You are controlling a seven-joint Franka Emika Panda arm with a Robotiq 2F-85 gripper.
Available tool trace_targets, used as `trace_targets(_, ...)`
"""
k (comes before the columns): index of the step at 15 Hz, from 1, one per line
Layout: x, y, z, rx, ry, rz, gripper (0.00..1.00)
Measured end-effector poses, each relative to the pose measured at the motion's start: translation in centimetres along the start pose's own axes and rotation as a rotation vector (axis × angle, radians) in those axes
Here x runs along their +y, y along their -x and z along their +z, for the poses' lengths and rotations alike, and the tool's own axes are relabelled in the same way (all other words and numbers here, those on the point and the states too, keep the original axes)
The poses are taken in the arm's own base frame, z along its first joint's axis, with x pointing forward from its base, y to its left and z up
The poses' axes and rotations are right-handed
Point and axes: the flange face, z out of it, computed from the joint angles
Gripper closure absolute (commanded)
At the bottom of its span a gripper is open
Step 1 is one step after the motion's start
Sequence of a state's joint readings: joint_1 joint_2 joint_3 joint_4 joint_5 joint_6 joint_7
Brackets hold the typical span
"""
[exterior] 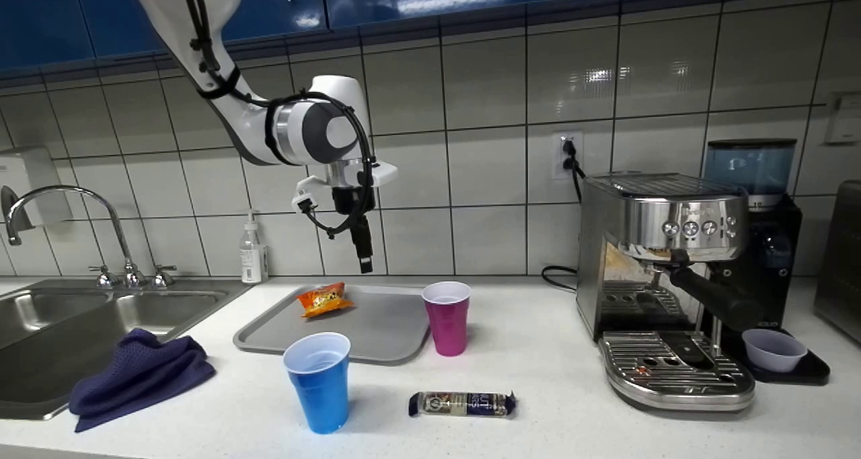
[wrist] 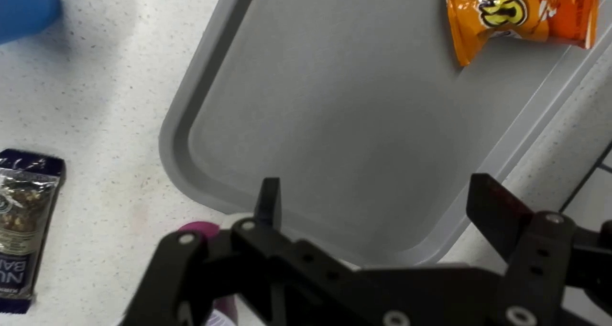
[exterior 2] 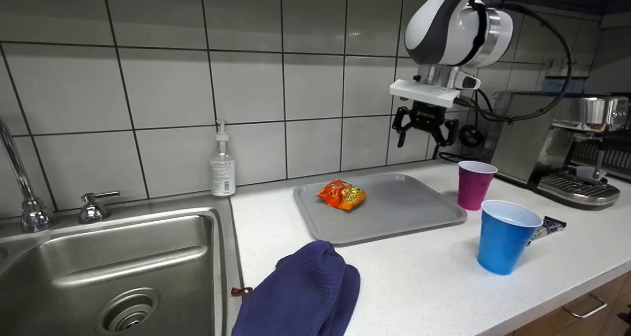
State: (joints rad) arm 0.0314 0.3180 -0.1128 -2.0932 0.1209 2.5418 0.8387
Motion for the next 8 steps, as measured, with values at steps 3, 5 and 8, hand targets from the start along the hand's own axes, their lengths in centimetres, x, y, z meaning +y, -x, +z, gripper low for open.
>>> trace_targets(3, -2.6, 3.4, 0.5, 0.005, -0.027, -0.088, 0.0)
trace_targets(5, -4.2, 6.0, 1.1, 0.001, -0.043, -0.148, 0.0)
trace_targets(8, -5.8, 9.1, 2.7, -0.013, -0.047, -0.213, 0.0)
